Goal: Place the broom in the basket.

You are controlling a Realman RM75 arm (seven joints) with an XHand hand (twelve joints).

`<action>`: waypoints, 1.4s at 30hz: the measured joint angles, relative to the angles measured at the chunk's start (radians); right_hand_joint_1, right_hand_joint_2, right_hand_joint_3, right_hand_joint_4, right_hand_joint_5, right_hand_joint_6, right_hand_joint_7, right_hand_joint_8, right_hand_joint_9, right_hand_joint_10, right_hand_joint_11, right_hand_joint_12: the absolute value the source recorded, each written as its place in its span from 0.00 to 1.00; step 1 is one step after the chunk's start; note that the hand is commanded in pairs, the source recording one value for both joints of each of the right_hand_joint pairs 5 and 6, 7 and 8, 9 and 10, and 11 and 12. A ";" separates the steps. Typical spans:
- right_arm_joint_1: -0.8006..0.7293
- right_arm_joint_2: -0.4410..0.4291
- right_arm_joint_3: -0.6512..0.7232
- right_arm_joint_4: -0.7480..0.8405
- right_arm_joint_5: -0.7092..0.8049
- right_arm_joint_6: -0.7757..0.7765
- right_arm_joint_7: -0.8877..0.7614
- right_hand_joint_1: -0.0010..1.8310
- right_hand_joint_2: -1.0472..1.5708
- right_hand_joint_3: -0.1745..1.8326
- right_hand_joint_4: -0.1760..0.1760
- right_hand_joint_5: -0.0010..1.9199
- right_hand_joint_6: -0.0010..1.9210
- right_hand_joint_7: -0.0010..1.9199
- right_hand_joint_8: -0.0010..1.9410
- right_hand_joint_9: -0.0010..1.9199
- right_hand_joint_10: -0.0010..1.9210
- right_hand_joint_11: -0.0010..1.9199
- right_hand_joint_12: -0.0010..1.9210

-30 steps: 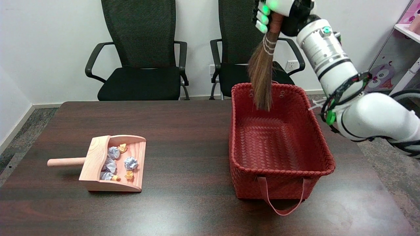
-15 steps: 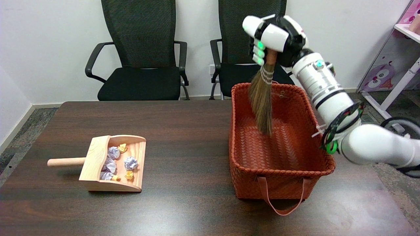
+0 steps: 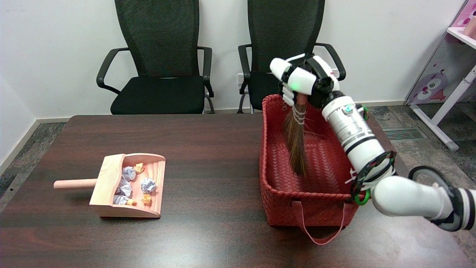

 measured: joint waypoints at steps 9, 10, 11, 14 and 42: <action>-0.046 -0.075 -0.024 0.076 -0.084 0.028 0.010 0.59 1.00 0.75 0.72 1.00 1.00 1.00 0.99 1.00 1.00 1.00 1.00; -0.050 -0.083 -0.025 0.083 -0.093 0.030 0.011 0.59 1.00 0.74 0.72 1.00 1.00 1.00 0.99 1.00 1.00 1.00 1.00; -0.053 -0.092 -0.027 0.091 -0.102 0.031 0.011 0.59 1.00 0.74 0.72 1.00 1.00 1.00 0.99 1.00 1.00 1.00 1.00; -0.061 -0.113 -0.031 0.109 -0.127 0.034 0.013 0.59 1.00 0.74 0.72 1.00 1.00 1.00 0.99 1.00 1.00 1.00 1.00; -0.075 -0.239 -0.042 0.204 -0.258 -0.012 0.018 0.57 1.00 0.70 1.00 1.00 1.00 1.00 0.99 1.00 1.00 1.00 1.00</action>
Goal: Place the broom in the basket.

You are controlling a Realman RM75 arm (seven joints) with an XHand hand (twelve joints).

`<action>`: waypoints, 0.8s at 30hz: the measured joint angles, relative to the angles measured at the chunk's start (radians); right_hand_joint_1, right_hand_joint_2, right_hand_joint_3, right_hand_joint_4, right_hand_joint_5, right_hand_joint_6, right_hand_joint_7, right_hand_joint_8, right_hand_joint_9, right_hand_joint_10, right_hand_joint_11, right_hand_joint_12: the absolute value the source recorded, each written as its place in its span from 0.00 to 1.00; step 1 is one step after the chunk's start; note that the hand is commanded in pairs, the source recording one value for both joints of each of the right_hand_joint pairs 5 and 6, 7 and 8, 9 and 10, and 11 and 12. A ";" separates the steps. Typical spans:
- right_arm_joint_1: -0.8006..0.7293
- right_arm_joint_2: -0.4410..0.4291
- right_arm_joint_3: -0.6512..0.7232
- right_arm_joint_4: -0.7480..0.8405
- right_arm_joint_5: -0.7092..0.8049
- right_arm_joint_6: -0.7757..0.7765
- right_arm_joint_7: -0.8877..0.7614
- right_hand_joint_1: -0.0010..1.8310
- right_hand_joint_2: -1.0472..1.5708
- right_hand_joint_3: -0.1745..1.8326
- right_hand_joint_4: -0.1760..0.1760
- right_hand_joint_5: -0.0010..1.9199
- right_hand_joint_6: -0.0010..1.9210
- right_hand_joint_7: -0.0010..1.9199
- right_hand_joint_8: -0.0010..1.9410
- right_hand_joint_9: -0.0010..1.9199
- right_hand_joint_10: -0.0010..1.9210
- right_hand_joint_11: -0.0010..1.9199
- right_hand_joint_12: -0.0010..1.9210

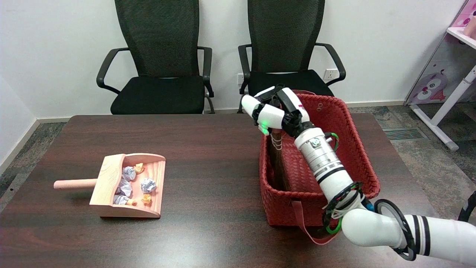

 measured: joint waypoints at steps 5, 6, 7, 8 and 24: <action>0.005 -0.019 0.001 0.025 -0.006 -0.017 0.000 0.57 1.00 0.62 1.00 1.00 1.00 1.00 0.99 1.00 1.00 1.00 1.00; 0.006 -0.022 0.001 0.029 -0.007 -0.019 0.000 0.57 1.00 0.61 1.00 1.00 1.00 1.00 0.99 1.00 1.00 1.00 1.00; 0.007 -0.025 0.001 0.034 -0.009 -0.022 0.000 0.58 1.00 0.61 1.00 1.00 1.00 1.00 0.99 1.00 1.00 1.00 1.00; 0.008 -0.028 0.001 0.037 -0.010 -0.024 0.000 0.57 1.00 0.61 1.00 1.00 1.00 1.00 0.99 1.00 1.00 1.00 1.00; 0.024 -0.052 0.004 0.067 -0.033 -0.041 -0.003 0.58 0.83 0.76 1.00 0.68 0.68 0.68 0.67 0.49 0.49 0.73 0.73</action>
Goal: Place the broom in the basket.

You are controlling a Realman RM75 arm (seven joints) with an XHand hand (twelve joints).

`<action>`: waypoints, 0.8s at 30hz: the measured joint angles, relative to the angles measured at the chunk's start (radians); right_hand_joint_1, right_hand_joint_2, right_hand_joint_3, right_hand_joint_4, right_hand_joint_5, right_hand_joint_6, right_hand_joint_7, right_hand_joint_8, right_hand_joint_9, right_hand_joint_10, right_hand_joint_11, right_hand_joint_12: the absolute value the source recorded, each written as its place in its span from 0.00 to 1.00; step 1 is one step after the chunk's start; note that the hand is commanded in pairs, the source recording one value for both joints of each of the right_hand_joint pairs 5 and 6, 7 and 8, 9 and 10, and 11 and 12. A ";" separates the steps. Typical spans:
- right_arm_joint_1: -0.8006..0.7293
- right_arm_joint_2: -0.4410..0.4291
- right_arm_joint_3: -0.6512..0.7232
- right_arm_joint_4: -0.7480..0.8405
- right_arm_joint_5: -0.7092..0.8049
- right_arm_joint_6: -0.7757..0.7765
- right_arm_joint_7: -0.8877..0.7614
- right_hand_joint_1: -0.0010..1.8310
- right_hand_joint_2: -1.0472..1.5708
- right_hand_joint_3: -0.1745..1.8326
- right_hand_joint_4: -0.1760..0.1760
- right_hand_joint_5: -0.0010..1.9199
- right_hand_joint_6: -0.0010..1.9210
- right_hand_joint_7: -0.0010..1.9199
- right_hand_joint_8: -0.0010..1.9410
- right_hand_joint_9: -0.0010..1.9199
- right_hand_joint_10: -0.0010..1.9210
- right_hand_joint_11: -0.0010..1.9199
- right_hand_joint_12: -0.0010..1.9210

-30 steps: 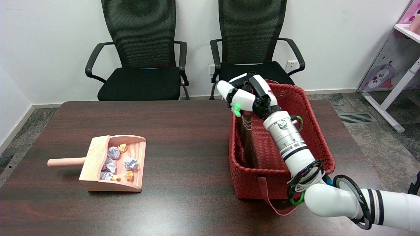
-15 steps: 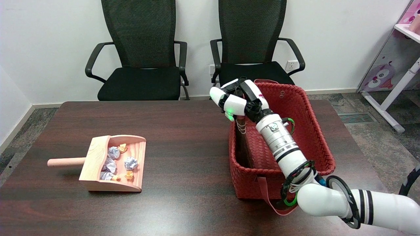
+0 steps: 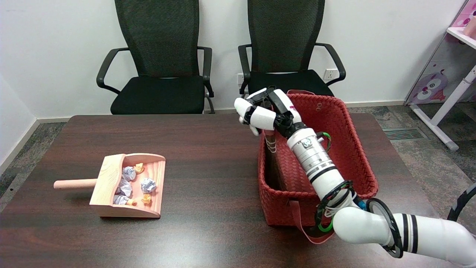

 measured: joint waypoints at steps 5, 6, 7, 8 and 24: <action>0.004 -0.003 0.000 0.003 -0.004 -0.004 -0.007 0.57 0.82 0.75 1.00 0.65 0.65 0.65 0.64 0.42 0.42 0.71 0.71; 0.005 -0.004 0.000 0.004 -0.004 -0.004 -0.009 0.57 0.82 0.75 1.00 0.64 0.64 0.64 0.64 0.42 0.42 0.71 0.70; 0.006 -0.004 0.000 0.004 -0.005 -0.005 -0.010 0.57 0.81 0.76 1.00 0.63 0.63 0.63 0.63 0.42 0.42 0.70 0.70; 0.006 -0.004 0.000 0.005 -0.005 -0.005 -0.011 0.57 0.81 0.76 0.94 0.63 0.63 0.63 0.62 0.42 0.42 0.70 0.70; 0.016 -0.008 0.009 0.010 -0.011 -0.009 -0.020 0.58 0.75 0.81 0.00 0.39 0.38 0.39 0.38 0.34 0.34 0.60 0.60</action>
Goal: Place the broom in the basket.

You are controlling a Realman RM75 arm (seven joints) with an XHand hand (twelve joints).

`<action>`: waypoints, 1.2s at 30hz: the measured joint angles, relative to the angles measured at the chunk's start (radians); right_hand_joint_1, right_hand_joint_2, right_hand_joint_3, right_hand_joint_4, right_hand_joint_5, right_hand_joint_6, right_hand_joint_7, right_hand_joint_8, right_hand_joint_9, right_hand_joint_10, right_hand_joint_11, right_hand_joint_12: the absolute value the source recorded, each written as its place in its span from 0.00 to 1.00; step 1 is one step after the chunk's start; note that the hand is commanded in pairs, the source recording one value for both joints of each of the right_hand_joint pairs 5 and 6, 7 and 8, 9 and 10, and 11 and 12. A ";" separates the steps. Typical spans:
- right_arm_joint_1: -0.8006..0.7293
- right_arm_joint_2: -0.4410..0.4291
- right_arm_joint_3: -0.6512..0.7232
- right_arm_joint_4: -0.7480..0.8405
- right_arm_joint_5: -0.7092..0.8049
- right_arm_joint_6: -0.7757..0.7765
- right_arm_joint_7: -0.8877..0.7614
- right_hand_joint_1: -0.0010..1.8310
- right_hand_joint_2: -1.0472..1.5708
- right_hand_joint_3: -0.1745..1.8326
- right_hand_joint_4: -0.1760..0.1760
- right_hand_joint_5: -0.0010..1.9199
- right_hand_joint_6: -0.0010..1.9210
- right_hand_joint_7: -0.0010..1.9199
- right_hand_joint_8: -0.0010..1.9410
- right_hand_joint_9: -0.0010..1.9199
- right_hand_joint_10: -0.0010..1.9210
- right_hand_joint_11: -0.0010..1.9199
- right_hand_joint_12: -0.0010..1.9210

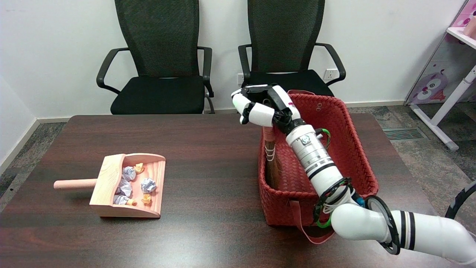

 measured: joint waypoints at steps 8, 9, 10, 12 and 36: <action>0.008 0.000 0.003 -0.006 -0.009 -0.002 -0.002 0.58 0.70 0.84 0.00 0.33 0.33 0.33 0.33 0.26 0.26 0.48 0.48; 0.009 0.000 0.003 -0.009 -0.011 -0.002 -0.003 0.58 0.69 0.84 0.00 0.32 0.32 0.32 0.32 0.26 0.26 0.47 0.47; 0.009 0.000 0.004 -0.011 -0.012 -0.002 -0.006 0.58 0.67 0.86 0.00 0.30 0.30 0.30 0.30 0.25 0.25 0.45 0.45; 0.009 0.000 0.006 -0.016 -0.014 -0.002 -0.012 0.57 0.63 0.87 0.00 0.27 0.27 0.27 0.27 0.24 0.24 0.43 0.43; -0.040 0.013 0.079 -0.138 -0.025 -0.003 -0.125 0.47 0.43 0.36 0.00 0.14 0.14 0.14 0.14 0.22 0.22 0.37 0.37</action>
